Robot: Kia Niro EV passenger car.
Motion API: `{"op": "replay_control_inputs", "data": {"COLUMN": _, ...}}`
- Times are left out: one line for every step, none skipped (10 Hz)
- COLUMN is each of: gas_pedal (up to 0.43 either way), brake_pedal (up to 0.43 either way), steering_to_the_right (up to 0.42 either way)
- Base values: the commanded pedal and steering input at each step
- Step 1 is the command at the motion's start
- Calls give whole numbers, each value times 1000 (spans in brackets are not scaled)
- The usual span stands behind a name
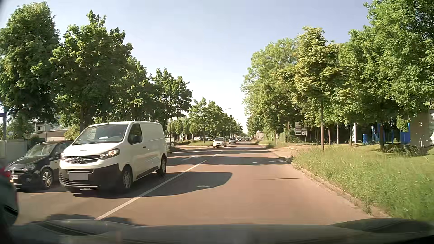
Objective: Follow the waypoints while adhering to traffic rules and regulations
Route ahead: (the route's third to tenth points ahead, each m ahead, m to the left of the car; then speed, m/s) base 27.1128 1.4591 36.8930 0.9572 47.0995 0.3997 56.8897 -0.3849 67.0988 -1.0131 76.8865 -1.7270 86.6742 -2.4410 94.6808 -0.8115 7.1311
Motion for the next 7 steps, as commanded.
{"op": "replay_control_inputs", "data": {"gas_pedal": 248, "brake_pedal": 0, "steering_to_the_right": 71}}
{"op": "replay_control_inputs", "data": {"gas_pedal": 248, "brake_pedal": 0, "steering_to_the_right": 63}}
{"op": "replay_control_inputs", "data": {"gas_pedal": 248, "brake_pedal": 0, "steering_to_the_right": 49}}
{"op": "replay_control_inputs", "data": {"gas_pedal": 248, "brake_pedal": 0, "steering_to_the_right": 38}}
{"op": "replay_control_inputs", "data": {"gas_pedal": 248, "brake_pedal": 0, "steering_to_the_right": 33}}
{"op": "replay_control_inputs", "data": {"gas_pedal": 240, "brake_pedal": 0, "steering_to_the_right": 26}}
{"op": "replay_control_inputs", "data": {"gas_pedal": 240, "brake_pedal": 0, "steering_to_the_right": 17}}
